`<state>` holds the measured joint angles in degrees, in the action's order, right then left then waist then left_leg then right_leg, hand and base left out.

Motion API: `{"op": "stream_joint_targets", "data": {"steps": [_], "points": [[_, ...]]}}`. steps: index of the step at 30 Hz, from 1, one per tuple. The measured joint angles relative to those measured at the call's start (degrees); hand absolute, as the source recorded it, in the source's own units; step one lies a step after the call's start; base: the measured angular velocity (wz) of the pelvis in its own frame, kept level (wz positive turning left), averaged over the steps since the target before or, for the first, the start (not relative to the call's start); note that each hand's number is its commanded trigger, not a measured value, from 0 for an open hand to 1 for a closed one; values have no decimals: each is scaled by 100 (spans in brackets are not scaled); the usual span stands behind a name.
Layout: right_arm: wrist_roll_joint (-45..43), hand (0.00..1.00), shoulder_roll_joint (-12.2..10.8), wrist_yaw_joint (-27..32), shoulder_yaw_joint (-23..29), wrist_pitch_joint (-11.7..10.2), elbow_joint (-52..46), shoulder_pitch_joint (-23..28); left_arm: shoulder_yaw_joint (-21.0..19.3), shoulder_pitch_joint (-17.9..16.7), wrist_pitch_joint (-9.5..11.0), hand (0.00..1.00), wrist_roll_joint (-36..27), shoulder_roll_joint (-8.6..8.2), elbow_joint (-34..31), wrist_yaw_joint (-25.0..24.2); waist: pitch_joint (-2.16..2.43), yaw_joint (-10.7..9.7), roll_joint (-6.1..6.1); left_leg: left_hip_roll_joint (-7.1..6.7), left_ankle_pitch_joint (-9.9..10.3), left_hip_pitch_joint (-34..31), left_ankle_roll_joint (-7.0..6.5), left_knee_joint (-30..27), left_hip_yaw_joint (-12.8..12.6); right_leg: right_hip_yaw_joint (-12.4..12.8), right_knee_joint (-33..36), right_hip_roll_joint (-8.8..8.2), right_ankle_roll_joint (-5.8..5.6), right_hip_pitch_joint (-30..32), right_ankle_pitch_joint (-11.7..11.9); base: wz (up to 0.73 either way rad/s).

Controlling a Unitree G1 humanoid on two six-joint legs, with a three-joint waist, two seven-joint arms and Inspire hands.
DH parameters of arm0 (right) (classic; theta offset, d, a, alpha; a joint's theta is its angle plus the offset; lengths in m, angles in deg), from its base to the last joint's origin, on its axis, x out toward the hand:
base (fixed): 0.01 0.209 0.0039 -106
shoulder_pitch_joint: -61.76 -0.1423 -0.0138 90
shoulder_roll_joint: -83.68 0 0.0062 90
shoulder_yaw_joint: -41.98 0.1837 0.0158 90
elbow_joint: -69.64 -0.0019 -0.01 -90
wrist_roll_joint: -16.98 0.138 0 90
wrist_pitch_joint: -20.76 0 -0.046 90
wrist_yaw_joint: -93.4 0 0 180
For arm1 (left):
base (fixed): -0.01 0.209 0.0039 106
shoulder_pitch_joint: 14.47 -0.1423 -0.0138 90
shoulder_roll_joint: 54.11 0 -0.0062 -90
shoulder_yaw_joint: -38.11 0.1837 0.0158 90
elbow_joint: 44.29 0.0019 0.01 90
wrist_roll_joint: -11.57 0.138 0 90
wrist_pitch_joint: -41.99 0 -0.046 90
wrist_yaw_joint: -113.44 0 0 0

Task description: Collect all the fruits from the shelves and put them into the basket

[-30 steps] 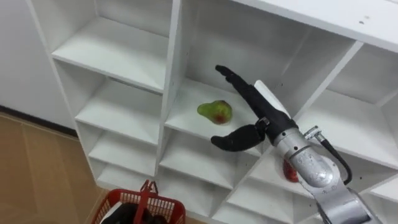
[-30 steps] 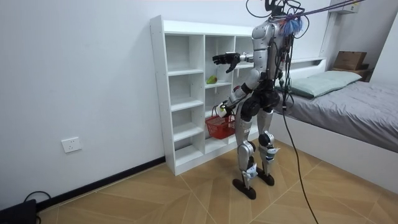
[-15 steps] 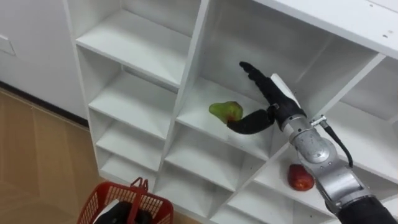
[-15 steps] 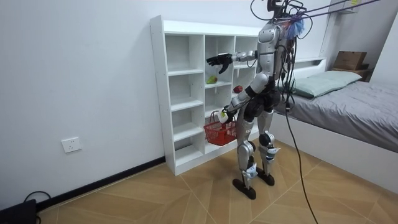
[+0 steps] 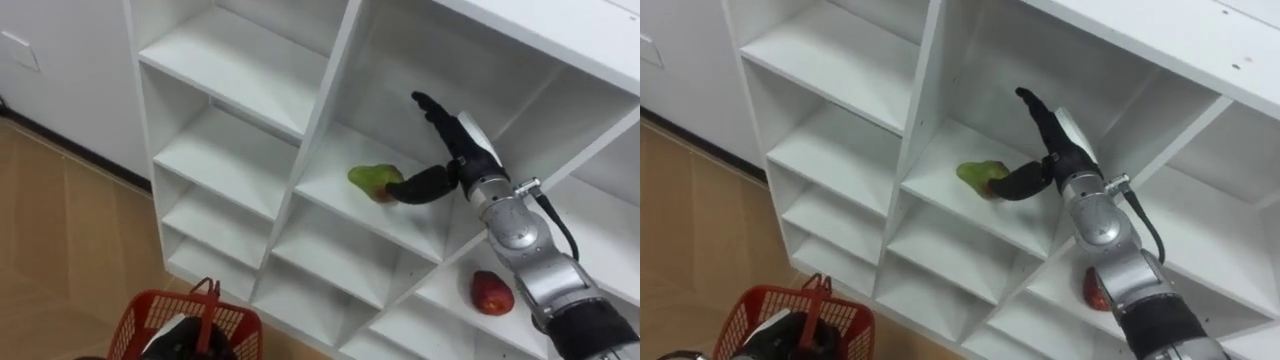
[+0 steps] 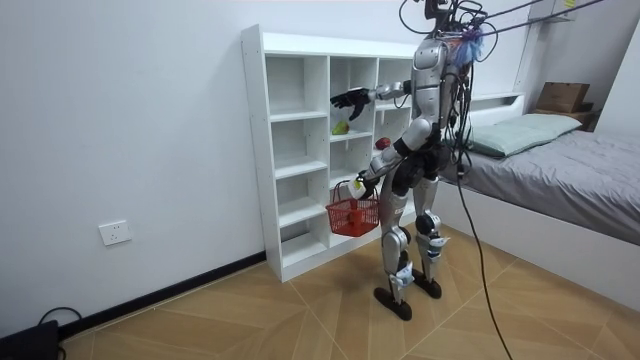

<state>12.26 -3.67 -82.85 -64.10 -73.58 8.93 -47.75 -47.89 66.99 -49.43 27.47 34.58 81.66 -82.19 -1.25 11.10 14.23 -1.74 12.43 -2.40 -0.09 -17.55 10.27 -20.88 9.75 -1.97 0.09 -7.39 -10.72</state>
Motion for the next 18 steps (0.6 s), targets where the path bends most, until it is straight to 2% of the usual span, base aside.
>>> {"op": "stream_joint_targets", "data": {"steps": [4, 8, 12, 17, 18], "points": [[-3, 0, 23, 0, 0, 31, 4, -19, 56, 44, -59, 100, -2, -7, -2, -34, -4, -3, -5, 2, 0, -108, 0, -41, 9, 11, 2, 4, 0, 76, 0, 1], [0, 0, 76, -2, -8, 71, 299, -64, 66, 166, -76, 100, -5, -21, -1, -89, -43, 26, -59, -14, 1, -243, 1, -119, 34, -11, 4, 5, 1, 167, 1, 4], [-6, 0, 77, 4, -23, 64, 462, -129, 74, 217, -82, 100, -7, -36, 6, -78, -43, 23, -104, -34, -19, -415, 10, -155, 114, -60, 11, 5, 3, 307, 2, 7], [-15, 0, 76, 50, -64, 57, 1052, -358, 341, 470, -72, 100, -20, -28, 343, 2, -40, 47, -212, -67, -100, -615, -7, -129, 139, -114, 114, -46, 3, 546, 2, 8], [-20, 0, 75, 51, -68, 58, 1124, -419, 367, 516, -73, 100, -21, -30, 401, 10, -50, 43, -227, -76, -117, -643, -10, -120, 139, -118, 114, -56, 3, 576, 2, 0]]}}
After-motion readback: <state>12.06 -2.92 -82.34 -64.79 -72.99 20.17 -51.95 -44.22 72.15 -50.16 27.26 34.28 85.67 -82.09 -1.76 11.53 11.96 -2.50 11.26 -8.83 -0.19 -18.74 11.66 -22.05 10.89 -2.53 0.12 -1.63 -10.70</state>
